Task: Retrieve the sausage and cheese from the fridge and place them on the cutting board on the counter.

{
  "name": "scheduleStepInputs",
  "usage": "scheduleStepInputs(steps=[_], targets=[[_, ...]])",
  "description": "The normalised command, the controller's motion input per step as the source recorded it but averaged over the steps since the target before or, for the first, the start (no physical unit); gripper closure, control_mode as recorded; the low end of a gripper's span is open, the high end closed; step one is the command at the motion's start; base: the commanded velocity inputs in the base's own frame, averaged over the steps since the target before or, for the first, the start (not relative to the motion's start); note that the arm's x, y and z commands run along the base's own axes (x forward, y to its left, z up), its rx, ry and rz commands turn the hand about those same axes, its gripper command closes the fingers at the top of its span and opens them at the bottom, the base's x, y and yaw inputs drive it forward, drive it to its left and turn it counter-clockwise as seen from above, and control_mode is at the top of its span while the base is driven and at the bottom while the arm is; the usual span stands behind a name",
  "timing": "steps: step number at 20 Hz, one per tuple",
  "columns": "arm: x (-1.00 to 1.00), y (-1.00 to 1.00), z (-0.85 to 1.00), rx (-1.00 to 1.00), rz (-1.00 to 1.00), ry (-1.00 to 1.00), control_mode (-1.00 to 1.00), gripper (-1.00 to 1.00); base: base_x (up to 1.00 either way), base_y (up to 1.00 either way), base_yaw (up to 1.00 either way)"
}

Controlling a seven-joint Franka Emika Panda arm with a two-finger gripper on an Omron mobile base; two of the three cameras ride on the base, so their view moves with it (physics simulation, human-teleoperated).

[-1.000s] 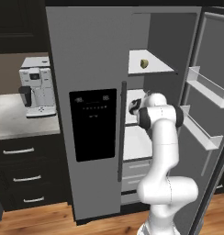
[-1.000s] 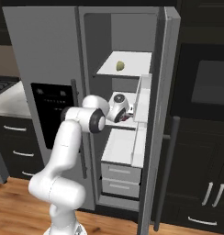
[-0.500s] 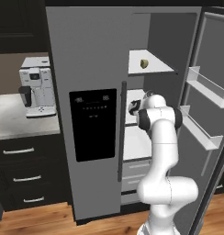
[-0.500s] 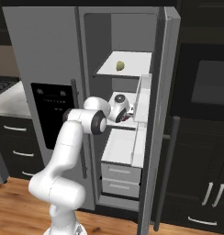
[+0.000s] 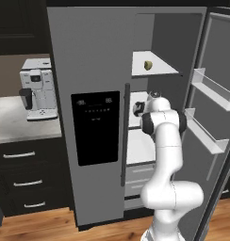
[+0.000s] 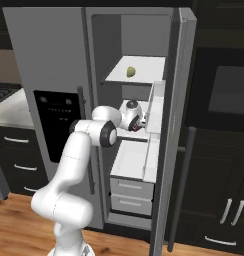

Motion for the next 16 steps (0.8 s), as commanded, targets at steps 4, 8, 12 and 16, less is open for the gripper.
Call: scheduleStepInputs(steps=[4, 8, 12, 16], targets=[[-0.22, -0.05, -0.22, 0.00, 0.00, 0.06, -1.00, 1.00, 0.00, 0.00, 0.00], [-0.37, 0.00, 0.15, 0.00, 0.00, 0.00, -1.00, 1.00, 0.00, 0.00, 0.00], [-0.58, 0.03, 0.28, 0.00, 0.00, 0.00, -1.00, 1.00, 0.00, 0.00, 0.00], [-0.71, 0.04, 0.26, 0.00, 0.00, 0.00, -1.00, 1.00, 0.00, 0.00, 0.00]])
